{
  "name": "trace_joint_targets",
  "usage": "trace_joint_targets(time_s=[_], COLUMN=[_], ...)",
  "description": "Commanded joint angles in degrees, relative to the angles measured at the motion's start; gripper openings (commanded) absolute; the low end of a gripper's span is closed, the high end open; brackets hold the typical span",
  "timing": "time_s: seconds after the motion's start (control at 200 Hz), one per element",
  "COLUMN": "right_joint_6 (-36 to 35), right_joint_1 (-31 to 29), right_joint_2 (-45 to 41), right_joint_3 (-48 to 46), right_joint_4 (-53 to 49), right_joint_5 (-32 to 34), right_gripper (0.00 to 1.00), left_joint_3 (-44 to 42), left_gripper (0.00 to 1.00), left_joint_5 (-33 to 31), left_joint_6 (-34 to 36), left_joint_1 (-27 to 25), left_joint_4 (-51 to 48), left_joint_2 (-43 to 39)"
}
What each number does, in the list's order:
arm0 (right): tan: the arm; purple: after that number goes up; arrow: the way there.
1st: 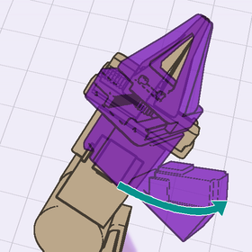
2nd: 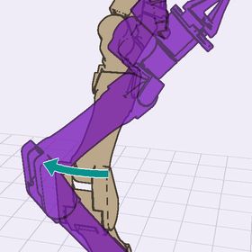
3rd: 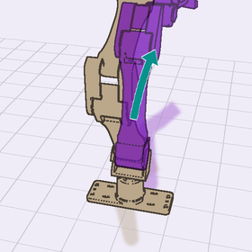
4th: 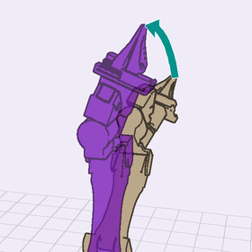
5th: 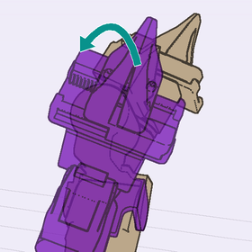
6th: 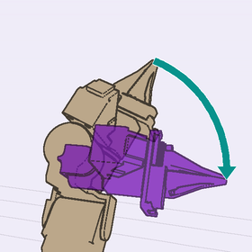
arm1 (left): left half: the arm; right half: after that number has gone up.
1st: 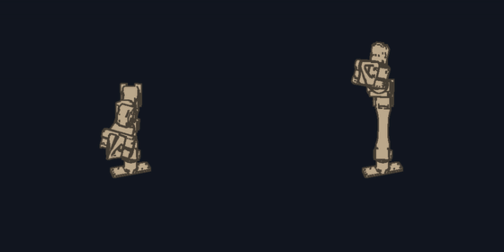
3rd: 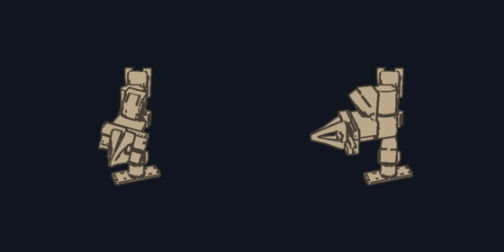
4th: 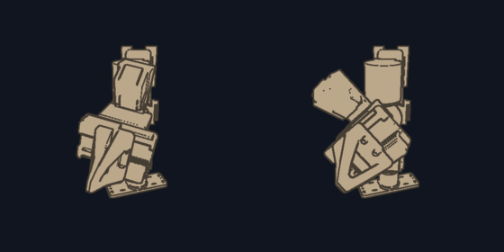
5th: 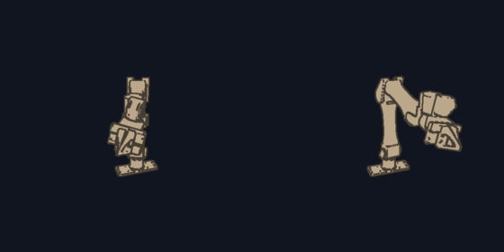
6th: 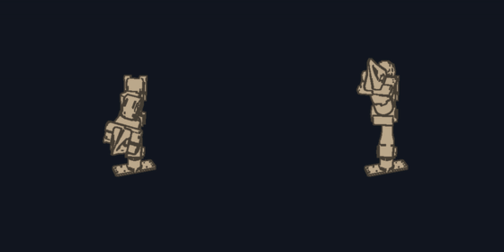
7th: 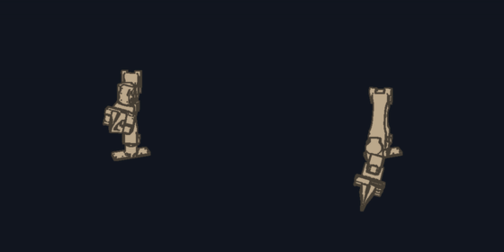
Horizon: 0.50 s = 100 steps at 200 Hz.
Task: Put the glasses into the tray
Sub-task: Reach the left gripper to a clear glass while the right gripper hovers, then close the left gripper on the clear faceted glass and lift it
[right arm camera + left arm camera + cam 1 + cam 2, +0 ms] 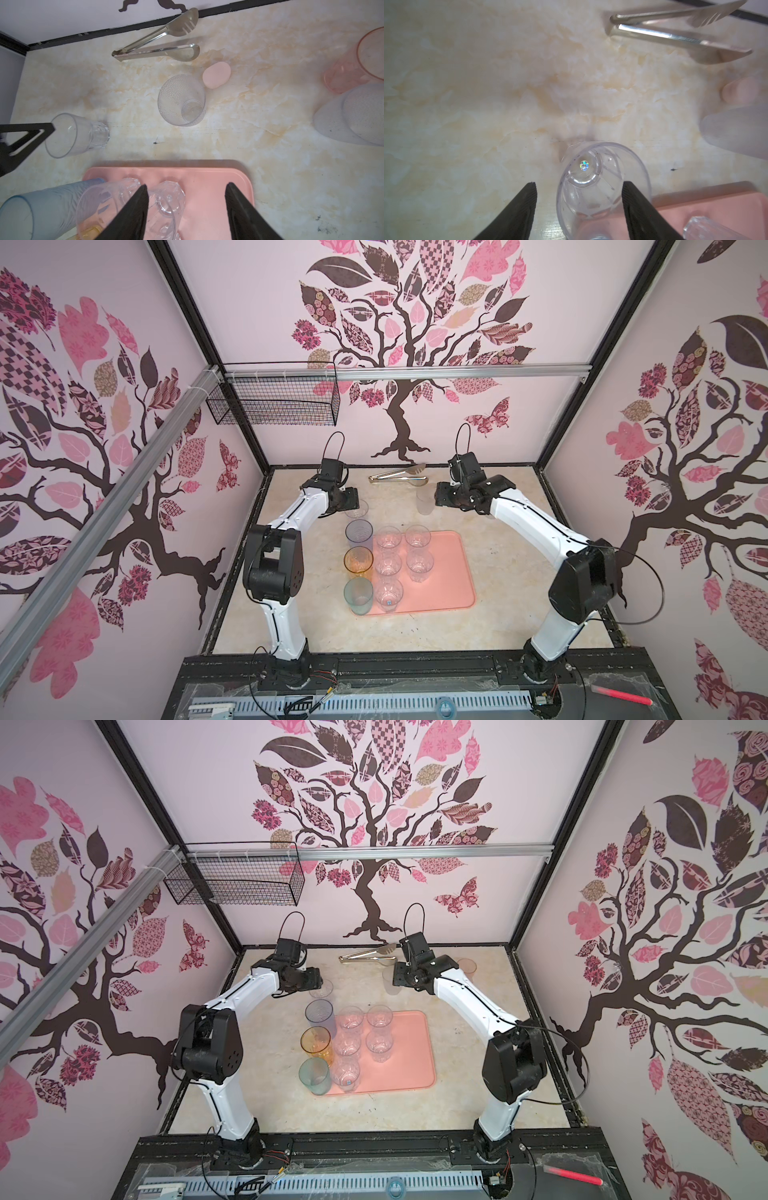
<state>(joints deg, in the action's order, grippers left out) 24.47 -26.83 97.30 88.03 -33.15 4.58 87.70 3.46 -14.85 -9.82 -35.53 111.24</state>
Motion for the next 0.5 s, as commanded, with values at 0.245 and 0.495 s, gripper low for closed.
trace_joint_targets(time_s=[0.245, 0.495], right_joint_6=[0.7, 0.4], right_joint_1=[-0.7, -0.8], right_joint_2=[-2.1, -3.2], right_joint_3=[-4.2, -4.8], right_joint_4=[2.9, 2.3], right_joint_5=[-2.5, -1.4], right_gripper=[0.63, 0.63], left_joint_3=[3.9, 6.2], left_gripper=[0.67, 0.6], left_joint_5=[-3.4, -2.8], left_joint_6=[1.5, -0.1], left_joint_1=[0.0, 0.3], left_joint_4=[-2.1, 2.0], left_joint_2=[4.2, 7.0])
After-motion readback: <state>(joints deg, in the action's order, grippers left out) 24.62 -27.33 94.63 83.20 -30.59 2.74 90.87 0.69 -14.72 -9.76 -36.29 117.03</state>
